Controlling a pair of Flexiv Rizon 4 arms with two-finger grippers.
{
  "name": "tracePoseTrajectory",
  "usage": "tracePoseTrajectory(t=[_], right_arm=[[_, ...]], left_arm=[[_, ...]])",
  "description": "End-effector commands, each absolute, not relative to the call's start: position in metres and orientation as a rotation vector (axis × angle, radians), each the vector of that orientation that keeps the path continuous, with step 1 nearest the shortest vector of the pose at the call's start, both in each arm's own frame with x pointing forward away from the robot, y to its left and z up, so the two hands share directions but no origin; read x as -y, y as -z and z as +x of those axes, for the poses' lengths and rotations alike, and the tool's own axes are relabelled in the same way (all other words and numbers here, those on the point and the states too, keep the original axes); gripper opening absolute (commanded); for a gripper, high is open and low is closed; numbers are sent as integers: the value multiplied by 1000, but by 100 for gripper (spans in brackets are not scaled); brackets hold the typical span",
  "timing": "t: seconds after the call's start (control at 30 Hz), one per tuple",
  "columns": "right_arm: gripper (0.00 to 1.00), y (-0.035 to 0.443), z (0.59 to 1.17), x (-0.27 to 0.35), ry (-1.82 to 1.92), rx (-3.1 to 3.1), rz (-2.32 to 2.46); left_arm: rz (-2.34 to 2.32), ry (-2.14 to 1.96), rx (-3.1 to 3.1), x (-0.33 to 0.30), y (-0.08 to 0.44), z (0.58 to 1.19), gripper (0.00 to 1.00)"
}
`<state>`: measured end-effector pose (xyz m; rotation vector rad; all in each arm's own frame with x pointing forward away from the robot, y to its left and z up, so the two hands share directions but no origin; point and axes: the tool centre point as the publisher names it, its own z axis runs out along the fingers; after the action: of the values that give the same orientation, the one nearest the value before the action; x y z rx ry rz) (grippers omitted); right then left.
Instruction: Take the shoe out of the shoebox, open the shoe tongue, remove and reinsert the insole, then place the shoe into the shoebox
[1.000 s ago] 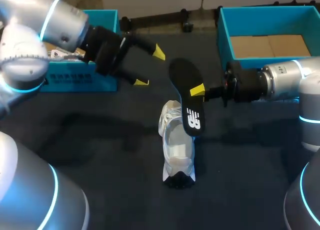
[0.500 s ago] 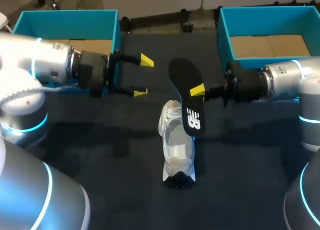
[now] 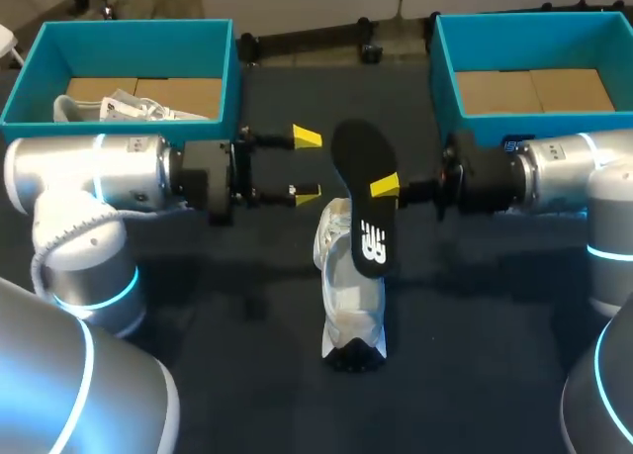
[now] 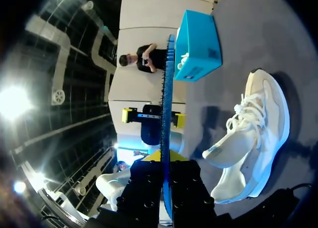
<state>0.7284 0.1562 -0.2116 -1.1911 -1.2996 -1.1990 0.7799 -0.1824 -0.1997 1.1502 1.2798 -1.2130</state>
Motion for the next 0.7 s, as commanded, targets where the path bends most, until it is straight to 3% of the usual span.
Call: tracePoseTrajectory(t=[0.03, 0.43, 0.53, 0.7], right_arm=[[0, 212, 721, -157, 1221, 1285, -1200], [0, 211, 720, -157, 1226, 1282, -1195], [0, 211, 720, -157, 1226, 1282, -1195], [0, 211, 720, -157, 1226, 1282, -1195]], left_arm=[[1122, 1226, -1246, 197, 204, 782, 100], [1112, 1233, -1232, 216, 212, 784, 87], [1100, 1227, -1224, 220, 212, 779, 70], [1104, 1207, -1219, 223, 211, 775, 56]])
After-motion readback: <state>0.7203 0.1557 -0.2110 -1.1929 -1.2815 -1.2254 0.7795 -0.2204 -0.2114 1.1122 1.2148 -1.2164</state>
